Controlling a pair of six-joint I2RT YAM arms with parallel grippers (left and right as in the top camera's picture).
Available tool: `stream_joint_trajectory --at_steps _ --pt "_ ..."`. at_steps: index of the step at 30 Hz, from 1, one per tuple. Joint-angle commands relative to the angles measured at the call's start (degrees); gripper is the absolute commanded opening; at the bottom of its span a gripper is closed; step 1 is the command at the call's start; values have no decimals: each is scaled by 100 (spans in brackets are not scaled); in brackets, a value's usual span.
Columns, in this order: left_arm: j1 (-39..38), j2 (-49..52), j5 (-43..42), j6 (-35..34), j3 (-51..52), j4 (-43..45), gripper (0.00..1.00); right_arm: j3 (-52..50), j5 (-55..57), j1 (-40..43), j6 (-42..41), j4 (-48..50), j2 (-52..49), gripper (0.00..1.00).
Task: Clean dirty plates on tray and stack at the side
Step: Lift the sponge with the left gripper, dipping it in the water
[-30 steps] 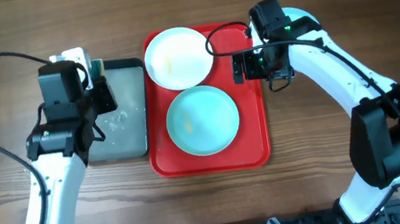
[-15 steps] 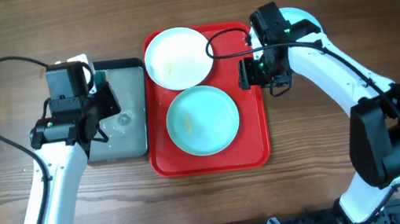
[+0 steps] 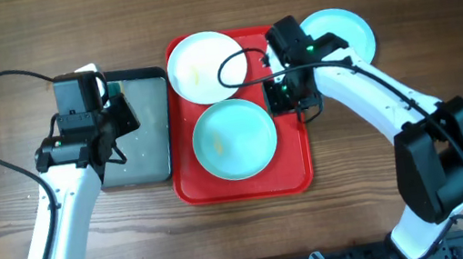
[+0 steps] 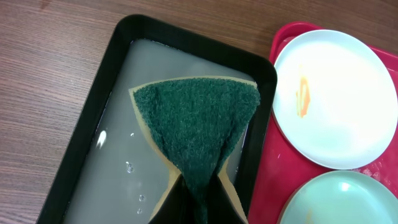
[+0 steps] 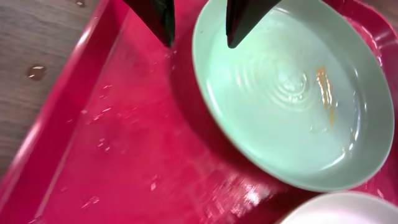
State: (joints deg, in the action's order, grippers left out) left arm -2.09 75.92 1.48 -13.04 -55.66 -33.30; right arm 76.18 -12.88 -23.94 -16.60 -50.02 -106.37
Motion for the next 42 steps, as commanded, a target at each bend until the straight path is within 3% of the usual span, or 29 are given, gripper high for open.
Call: stream_joint_trajectory --at_steps 1,11,20,28,38,42 --pt "33 26 52 -92 17 0 4 -96 -52 -136 -79 -48 -61 29" --pt "33 28 50 -92 17 -4 4 -688 -13 -192 -315 219 -92 32" --pt "33 26 52 -90 17 -2 4 -916 -225 -192 -509 595 -92 17" --pt "33 26 52 -70 17 0 4 -920 -31 -192 -643 741 -118 15" --pt "33 26 52 -61 17 -2 4 -918 -81 -192 -785 852 -374 4" --pt "39 26 240 610 15 166 4 -918 -273 -192 -896 1014 -374 4"
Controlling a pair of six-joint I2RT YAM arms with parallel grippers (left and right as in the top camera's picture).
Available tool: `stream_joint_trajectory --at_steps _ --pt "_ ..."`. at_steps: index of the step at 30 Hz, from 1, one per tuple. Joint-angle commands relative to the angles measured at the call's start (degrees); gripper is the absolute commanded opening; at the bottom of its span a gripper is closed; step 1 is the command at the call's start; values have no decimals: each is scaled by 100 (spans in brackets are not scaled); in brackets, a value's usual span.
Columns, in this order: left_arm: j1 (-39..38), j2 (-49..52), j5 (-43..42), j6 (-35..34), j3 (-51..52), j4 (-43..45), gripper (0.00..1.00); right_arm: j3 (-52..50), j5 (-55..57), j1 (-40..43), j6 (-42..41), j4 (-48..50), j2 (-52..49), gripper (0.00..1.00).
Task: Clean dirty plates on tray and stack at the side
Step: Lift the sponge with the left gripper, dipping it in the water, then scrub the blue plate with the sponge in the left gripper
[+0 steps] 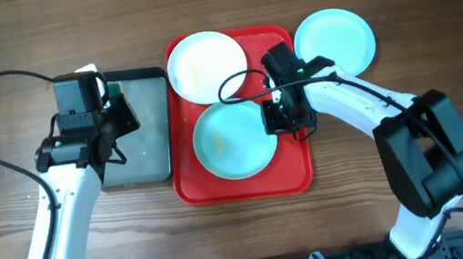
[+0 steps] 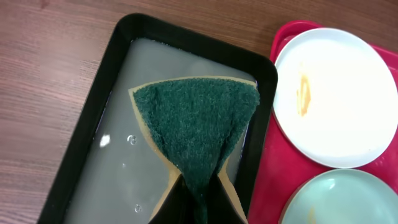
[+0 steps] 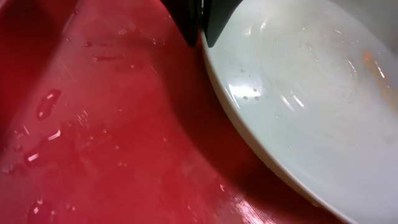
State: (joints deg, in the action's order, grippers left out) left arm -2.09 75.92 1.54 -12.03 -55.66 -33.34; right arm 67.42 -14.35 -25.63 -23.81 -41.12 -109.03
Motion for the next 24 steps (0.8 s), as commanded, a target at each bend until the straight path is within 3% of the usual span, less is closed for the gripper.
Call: stream_joint_trajectory --at_steps 1,5,13,17,24 --pt "39 26 358 575 15 256 4 -42 -127 -24 -214 131 -107 4" --pt "13 28 420 863 15 710 4 -42 -212 -24 -212 175 -107 4" --pt "-162 166 146 859 4 656 4 -42 -212 -24 -212 199 -107 4" --pt "-146 481 -219 669 -533 -72 4 -42 -232 -24 -227 210 -107 4" --pt "-144 1453 -874 317 -2573 -2079 4 -42 -229 -24 -225 210 -107 4"
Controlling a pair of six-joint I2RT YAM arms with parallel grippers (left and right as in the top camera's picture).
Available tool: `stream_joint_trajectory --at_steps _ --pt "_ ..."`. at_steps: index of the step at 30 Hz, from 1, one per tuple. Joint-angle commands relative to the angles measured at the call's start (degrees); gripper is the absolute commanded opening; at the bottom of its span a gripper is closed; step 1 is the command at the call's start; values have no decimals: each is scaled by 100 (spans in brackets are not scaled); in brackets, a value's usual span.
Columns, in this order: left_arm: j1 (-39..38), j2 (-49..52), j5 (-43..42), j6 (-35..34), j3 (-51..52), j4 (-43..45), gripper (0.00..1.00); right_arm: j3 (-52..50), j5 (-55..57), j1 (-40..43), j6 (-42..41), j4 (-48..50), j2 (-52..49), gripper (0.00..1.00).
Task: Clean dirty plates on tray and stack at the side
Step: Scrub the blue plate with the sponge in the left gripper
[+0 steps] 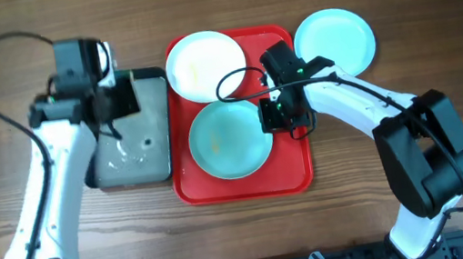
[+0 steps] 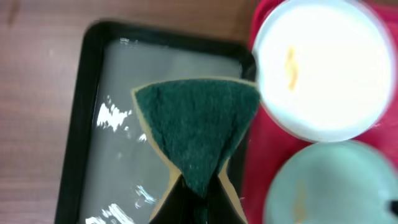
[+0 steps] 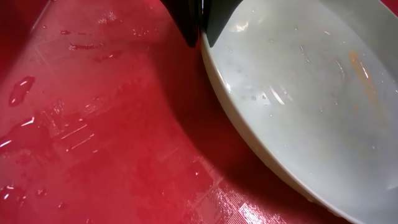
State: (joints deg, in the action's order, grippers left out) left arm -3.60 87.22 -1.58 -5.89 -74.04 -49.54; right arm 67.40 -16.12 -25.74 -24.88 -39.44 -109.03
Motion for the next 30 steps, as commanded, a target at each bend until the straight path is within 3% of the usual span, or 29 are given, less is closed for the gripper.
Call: stream_joint_trajectory --at_steps 1,4,10,21,30 --pt "4 400 -782 -341 -791 -568 4 -39 -52 -13 -116 42 -107 4" --pt "-85 555 -1410 -361 -767 -835 4 -39 -52 -13 -114 39 -107 4" --pt "-931 769 -1421 -444 -756 -1204 4 -39 -52 -13 -105 42 -107 4" --pt "-2286 1386 -704 -1587 -750 -1161 4 -39 -52 -13 -98 22 -107 4" --pt "-2426 1700 -328 -2164 -275 -791 4 -39 -52 -13 -101 24 -107 4"
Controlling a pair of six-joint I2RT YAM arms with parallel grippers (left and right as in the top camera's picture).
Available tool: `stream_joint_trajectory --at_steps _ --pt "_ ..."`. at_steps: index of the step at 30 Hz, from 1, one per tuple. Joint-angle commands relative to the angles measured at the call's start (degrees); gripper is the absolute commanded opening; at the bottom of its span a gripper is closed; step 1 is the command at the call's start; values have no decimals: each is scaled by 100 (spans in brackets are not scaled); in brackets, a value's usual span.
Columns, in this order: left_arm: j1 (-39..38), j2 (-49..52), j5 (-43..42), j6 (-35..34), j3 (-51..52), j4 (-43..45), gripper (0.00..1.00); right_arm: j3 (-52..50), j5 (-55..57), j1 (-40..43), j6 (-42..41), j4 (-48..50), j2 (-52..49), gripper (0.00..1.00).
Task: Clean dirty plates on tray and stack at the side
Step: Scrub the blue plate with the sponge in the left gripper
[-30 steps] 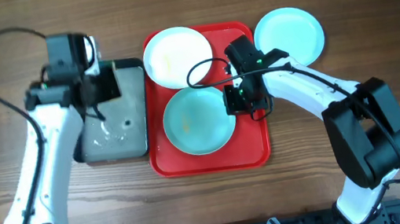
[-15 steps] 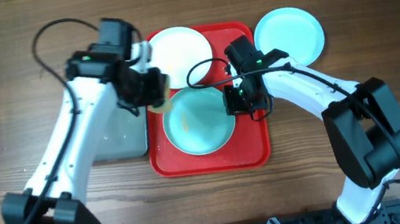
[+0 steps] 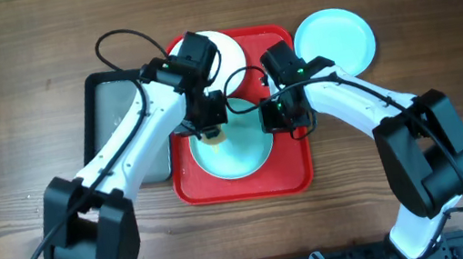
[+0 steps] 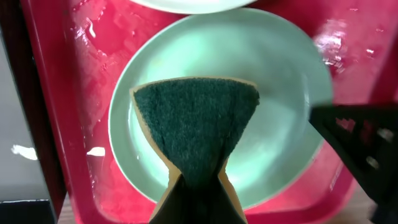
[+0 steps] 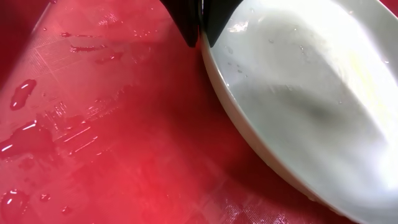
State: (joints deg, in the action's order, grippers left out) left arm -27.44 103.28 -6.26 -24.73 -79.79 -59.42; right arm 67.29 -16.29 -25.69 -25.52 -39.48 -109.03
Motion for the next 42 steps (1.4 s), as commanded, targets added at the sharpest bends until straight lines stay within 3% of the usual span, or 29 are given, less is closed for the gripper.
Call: stream_joint_trajectory --at_steps 1,9,14,24,33,42 --pt "-42 94 140 -282 404 299 4 -28 -35 -17 -39 31 -107 4" --pt "-42 94 142 -267 1276 1165 4 -28 -35 -17 -37 26 -107 4" --pt "-35 94 142 140 1436 1294 4 -28 -35 -17 -39 39 -107 4" --pt "-48 98 114 133 2076 1917 5 -28 -50 -17 -31 20 -114 4" --pt "-46 98 -614 131 2365 2221 4 -28 -286 -17 -9 44 -114 4" --pt "-46 535 -881 -376 2376 2566 4 -28 -525 -94 2 96 -114 4"
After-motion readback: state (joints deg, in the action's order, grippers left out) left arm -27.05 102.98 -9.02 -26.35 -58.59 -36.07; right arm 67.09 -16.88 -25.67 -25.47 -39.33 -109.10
